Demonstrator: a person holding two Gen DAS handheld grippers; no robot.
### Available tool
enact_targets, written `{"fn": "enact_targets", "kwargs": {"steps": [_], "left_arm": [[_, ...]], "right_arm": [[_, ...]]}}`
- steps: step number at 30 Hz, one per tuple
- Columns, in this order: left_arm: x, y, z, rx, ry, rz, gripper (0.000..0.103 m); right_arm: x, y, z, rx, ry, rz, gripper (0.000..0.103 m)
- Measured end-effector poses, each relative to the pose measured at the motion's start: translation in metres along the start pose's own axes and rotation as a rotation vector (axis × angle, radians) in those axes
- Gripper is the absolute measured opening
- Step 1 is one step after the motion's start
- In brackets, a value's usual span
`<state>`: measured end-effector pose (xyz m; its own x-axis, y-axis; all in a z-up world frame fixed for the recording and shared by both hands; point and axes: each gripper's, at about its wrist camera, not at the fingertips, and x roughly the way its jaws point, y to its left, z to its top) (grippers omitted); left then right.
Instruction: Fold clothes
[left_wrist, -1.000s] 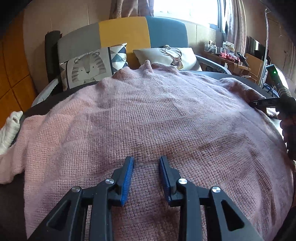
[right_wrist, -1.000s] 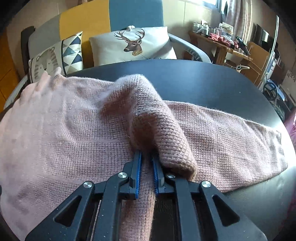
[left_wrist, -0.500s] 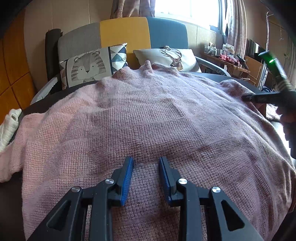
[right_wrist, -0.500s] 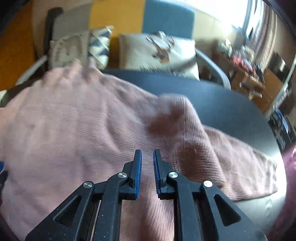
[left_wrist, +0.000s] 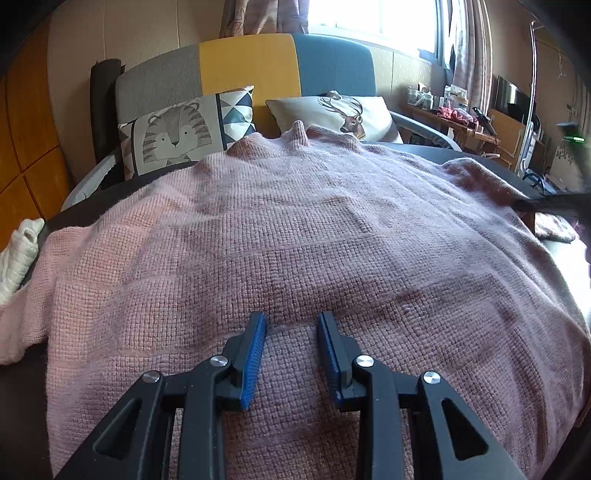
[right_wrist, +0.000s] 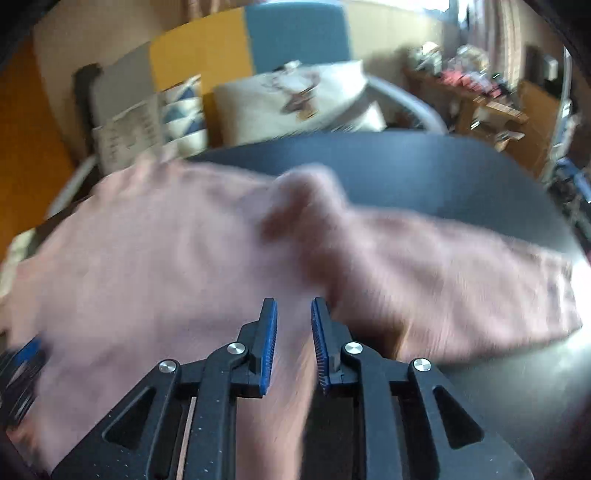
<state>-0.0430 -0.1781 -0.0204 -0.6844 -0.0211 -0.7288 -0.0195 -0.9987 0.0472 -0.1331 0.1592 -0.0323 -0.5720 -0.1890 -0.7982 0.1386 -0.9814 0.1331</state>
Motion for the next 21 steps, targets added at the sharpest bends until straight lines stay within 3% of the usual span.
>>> {"fn": "enact_targets", "kwargs": {"steps": [3,5,8,12,14,16,18,20,21], "left_arm": [[-0.001,-0.014,0.009,0.039,0.037,0.048,0.028],[-0.004,-0.027,0.02,0.035,0.062,0.003,0.027],[-0.006,-0.049,0.031,0.041,0.061,-0.091,0.028],[0.008,-0.085,0.03,0.161,0.067,-0.062,0.028],[0.008,-0.091,0.023,0.189,0.034,-0.055,0.03],[0.006,-0.094,0.019,0.21,0.017,-0.037,0.03],[0.006,-0.092,0.018,0.209,0.014,-0.039,0.03],[0.006,-0.089,0.018,0.194,0.014,-0.054,0.03],[0.006,-0.087,0.018,0.188,0.015,-0.061,0.03]], "right_arm": [[-0.028,0.02,-0.028,-0.064,0.01,0.065,0.021],[-0.032,0.03,-0.048,-0.105,0.04,0.084,0.021],[-0.021,0.022,-0.065,-0.093,0.091,0.009,0.021],[-0.019,-0.001,-0.069,-0.056,0.054,-0.05,0.02],[-0.019,-0.007,-0.067,-0.048,0.053,-0.043,0.021],[-0.025,-0.016,-0.062,0.002,0.067,0.051,0.021],[-0.036,-0.037,-0.055,0.102,0.027,0.145,0.021],[-0.045,-0.076,-0.046,0.25,-0.037,0.084,0.022],[-0.048,-0.099,-0.042,0.315,-0.063,-0.008,0.03]]}}
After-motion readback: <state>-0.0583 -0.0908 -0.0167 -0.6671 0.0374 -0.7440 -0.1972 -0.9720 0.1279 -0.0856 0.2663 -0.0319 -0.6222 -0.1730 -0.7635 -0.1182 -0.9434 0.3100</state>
